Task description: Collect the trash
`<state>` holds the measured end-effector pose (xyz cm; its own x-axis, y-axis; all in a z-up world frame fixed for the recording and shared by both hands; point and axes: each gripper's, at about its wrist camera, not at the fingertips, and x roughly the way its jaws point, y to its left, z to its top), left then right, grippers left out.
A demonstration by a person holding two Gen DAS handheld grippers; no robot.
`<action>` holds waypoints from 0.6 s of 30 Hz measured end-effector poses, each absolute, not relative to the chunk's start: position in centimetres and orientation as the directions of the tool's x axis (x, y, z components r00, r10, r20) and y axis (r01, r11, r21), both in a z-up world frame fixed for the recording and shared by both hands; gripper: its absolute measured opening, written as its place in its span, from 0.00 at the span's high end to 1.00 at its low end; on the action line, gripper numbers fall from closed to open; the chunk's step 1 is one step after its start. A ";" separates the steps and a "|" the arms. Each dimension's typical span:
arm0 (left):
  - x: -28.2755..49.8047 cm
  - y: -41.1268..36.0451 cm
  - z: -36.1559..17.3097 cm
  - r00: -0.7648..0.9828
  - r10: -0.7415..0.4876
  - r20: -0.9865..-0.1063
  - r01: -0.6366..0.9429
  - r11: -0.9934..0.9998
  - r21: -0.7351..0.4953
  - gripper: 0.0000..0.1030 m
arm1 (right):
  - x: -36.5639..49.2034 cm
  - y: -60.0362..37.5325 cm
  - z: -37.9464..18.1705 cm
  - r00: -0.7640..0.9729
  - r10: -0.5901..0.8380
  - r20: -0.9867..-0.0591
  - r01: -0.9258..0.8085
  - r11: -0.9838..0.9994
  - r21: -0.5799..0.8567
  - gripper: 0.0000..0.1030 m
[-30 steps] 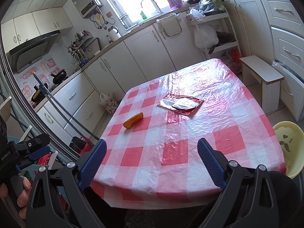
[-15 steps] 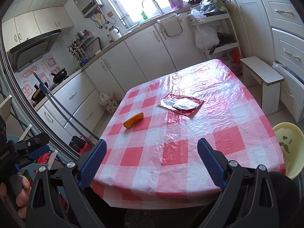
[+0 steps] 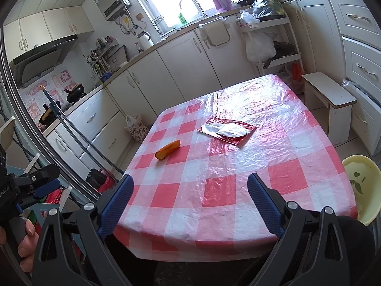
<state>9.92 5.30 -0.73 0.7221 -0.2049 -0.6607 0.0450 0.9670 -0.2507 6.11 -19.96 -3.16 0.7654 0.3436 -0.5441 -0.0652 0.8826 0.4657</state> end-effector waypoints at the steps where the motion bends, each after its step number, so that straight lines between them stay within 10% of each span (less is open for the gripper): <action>1: 9.9 5.3 -0.7 0.722 -0.205 -0.661 0.045 0.967 -0.250 0.15 | 6.1 -19.9 -3.2 0.765 0.344 -0.544 -0.066 0.883 0.466 0.10; 18: 9.9 5.3 -0.8 0.722 -0.206 -0.660 0.046 0.967 -0.251 0.15 | 6.1 -19.7 -3.2 0.764 0.344 -0.546 -0.068 0.885 0.461 0.10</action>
